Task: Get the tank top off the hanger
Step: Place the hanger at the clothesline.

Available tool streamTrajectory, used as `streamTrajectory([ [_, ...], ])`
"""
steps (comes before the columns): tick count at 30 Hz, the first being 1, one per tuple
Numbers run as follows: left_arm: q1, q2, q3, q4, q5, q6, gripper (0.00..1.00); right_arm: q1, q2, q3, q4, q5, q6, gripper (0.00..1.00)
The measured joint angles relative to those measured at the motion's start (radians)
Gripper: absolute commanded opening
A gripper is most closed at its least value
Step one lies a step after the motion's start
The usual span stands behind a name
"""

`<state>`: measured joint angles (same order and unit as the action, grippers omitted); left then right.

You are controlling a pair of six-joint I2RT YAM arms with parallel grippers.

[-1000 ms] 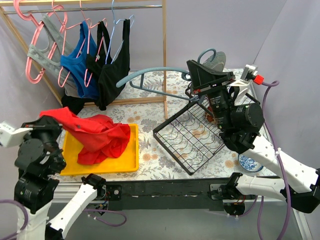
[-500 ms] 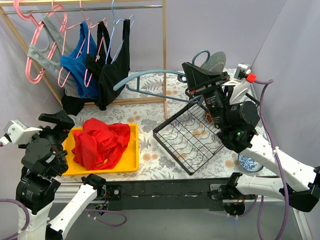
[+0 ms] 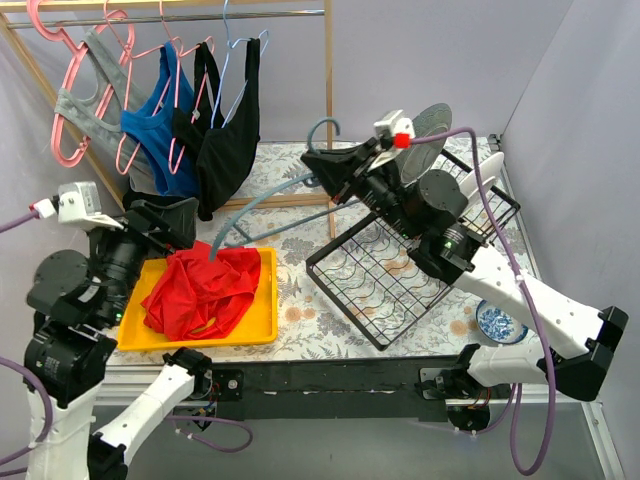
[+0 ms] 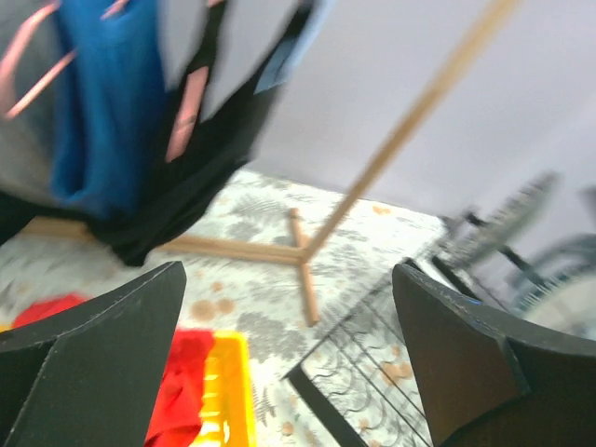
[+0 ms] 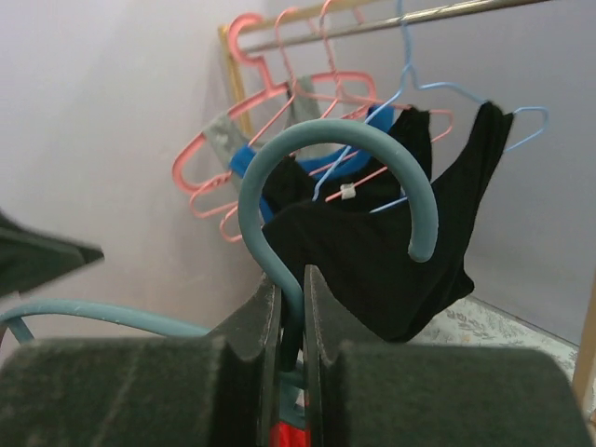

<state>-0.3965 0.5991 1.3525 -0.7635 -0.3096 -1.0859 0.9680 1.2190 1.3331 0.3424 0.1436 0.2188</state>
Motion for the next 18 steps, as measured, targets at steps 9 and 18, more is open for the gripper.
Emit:
streamTrajectory([
  [9,0.0,0.106,0.253,0.024,0.409,0.081,0.92,0.0,0.056,0.0,-0.046,-0.241,-0.118,0.01],
  [18,0.0,0.198,0.222,0.011,0.617,0.089,0.76,0.0,0.131,0.058,0.027,-0.311,-0.122,0.01],
])
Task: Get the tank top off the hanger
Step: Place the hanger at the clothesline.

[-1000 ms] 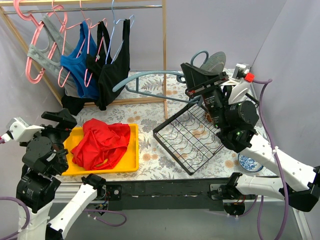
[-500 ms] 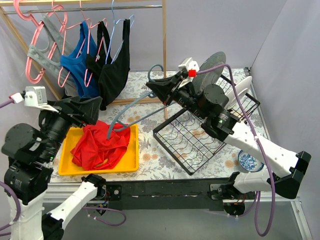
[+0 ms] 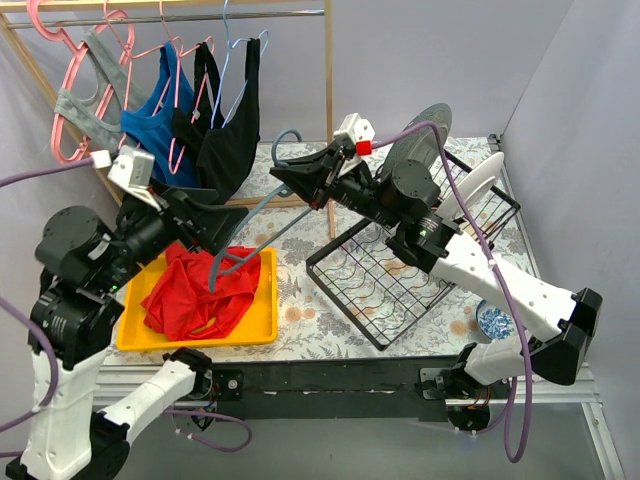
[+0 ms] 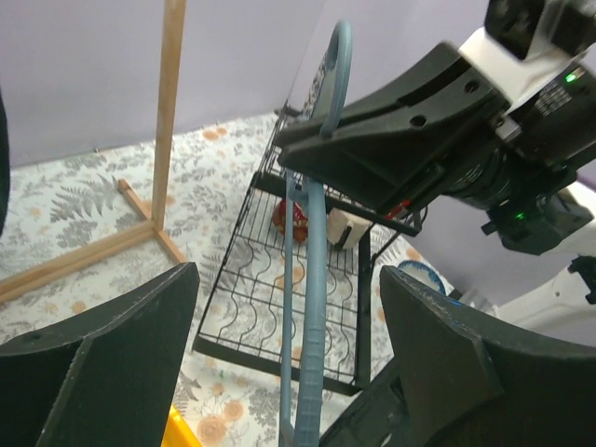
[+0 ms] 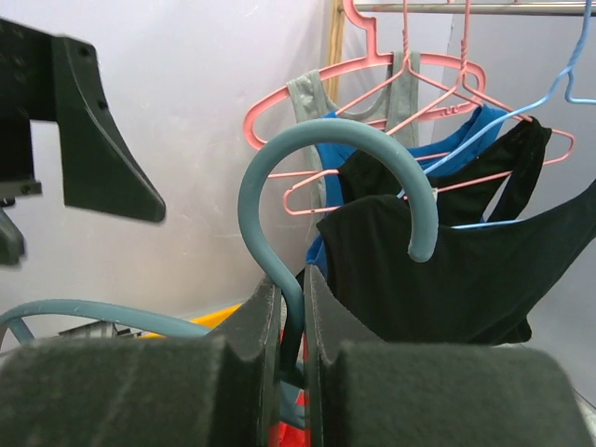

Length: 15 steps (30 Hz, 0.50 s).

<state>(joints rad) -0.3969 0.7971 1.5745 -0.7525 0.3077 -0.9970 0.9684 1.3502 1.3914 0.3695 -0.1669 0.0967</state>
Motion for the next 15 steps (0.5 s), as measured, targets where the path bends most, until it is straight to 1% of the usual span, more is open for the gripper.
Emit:
streamTrajectory([
  [3,0.0,0.031,-0.012,-0.006,0.024,0.003,0.75,0.0,0.019,0.022,0.005,0.011,0.0,0.01],
  [4,0.0,0.037,-0.014,-0.007,0.03,0.006,0.72,0.0,0.021,0.023,0.008,0.017,0.0,0.01],
  [9,0.0,0.05,-0.014,-0.014,0.045,0.027,0.63,0.0,0.028,0.037,0.028,0.05,0.002,0.01],
  [10,0.0,0.049,-0.014,-0.016,0.044,0.03,0.58,0.0,0.03,0.042,0.03,0.055,0.002,0.01],
  [14,0.0,0.043,-0.017,-0.023,0.032,0.036,0.54,0.0,0.034,0.054,0.031,0.076,0.003,0.01],
  [15,0.0,0.043,-0.021,-0.023,0.029,0.037,0.49,0.0,0.034,0.056,0.031,0.081,0.003,0.01],
])
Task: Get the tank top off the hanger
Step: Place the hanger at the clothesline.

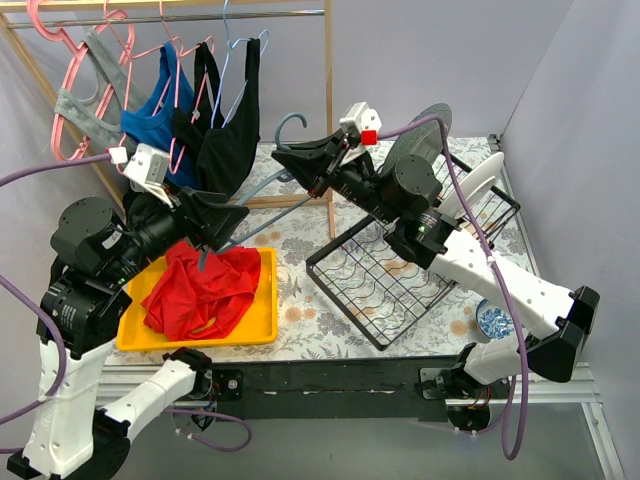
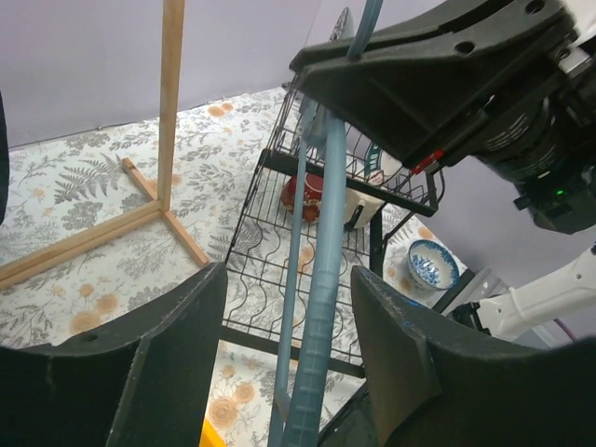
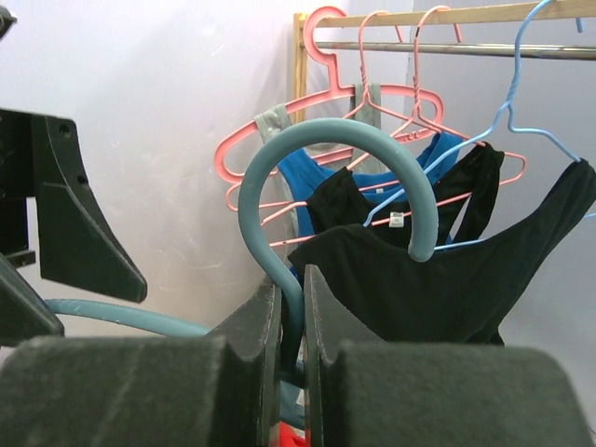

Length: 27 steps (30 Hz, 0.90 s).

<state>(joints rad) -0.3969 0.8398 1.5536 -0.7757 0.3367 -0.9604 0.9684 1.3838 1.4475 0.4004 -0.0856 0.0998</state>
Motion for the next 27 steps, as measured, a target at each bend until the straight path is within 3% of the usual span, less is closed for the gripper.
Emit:
streamTrajectory([
  [1,0.0,-0.002,-0.006,-0.001,-0.001,0.0,0.43,0.0,0.0,0.003,0.0,0.005,0.0,0.01],
  [2,0.0,-0.003,-0.013,-0.004,-0.001,0.0,0.2,0.0,0.001,0.004,0.0,0.007,0.0,0.01],
  [4,0.0,-0.004,-0.027,-0.003,0.0,-0.004,0.0,0.0,0.002,0.005,-0.001,0.012,-0.003,0.01],
  [7,-0.013,-0.007,-0.034,0.013,0.035,0.005,0.0,-0.004,0.016,0.005,-0.008,0.021,0.004,0.03],
  [8,-0.012,-0.008,-0.034,0.009,0.03,0.007,0.0,-0.004,0.022,0.005,-0.007,0.022,0.011,0.12],
  [9,-0.012,-0.009,-0.034,0.004,0.024,0.005,0.0,-0.004,0.026,0.006,-0.006,0.027,0.015,0.31],
  [11,-0.012,-0.008,-0.034,0.01,0.017,0.001,0.0,-0.004,0.026,0.01,-0.011,0.029,0.024,0.56],
  [12,-0.012,-0.006,-0.034,0.014,0.001,-0.005,0.0,-0.004,0.025,0.012,-0.012,0.034,0.033,0.78],
  [14,-0.009,0.003,-0.027,0.031,-0.042,-0.009,0.0,-0.004,0.017,0.014,-0.018,0.041,0.044,0.98],
  [27,-0.004,0.17,0.053,0.134,-0.253,0.015,0.0,-0.004,-0.274,-0.026,-0.042,0.198,0.015,0.97],
])
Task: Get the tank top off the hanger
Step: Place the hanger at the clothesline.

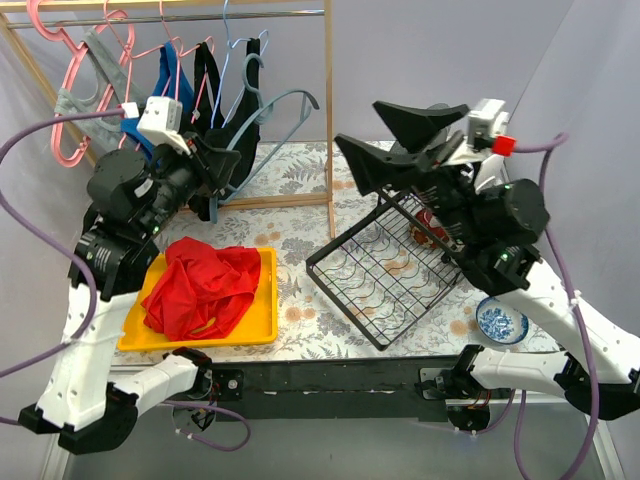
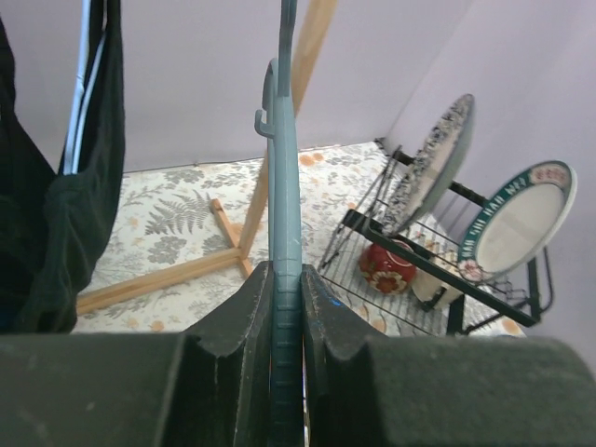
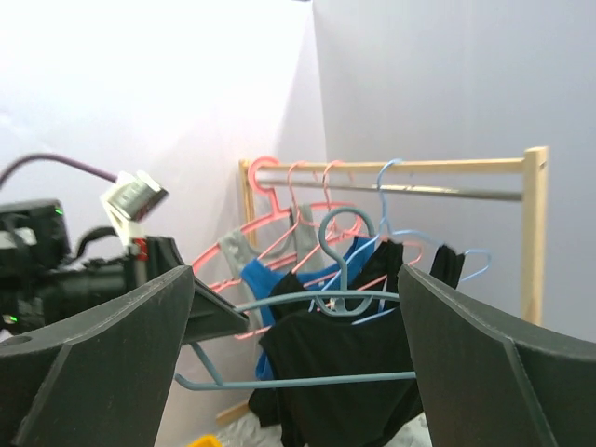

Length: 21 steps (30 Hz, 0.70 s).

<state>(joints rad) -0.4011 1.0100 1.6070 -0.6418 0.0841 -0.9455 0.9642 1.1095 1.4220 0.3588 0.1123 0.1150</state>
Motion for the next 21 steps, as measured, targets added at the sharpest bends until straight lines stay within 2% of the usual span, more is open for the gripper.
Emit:
streamTrajectory([
  [8,0.0,0.095,0.049,0.03,-0.088,0.042,0.0,0.0,-0.053,-0.044,0.026,0.068,-0.017,0.96],
  [14,0.0,0.101,0.026,0.158,-0.115,0.102,0.0,0.0,-0.035,-0.067,0.0,0.065,-0.016,0.93],
  [21,0.0,0.194,0.049,0.307,-0.128,0.129,0.0,0.0,-0.042,-0.1,-0.023,0.053,-0.01,0.92],
])
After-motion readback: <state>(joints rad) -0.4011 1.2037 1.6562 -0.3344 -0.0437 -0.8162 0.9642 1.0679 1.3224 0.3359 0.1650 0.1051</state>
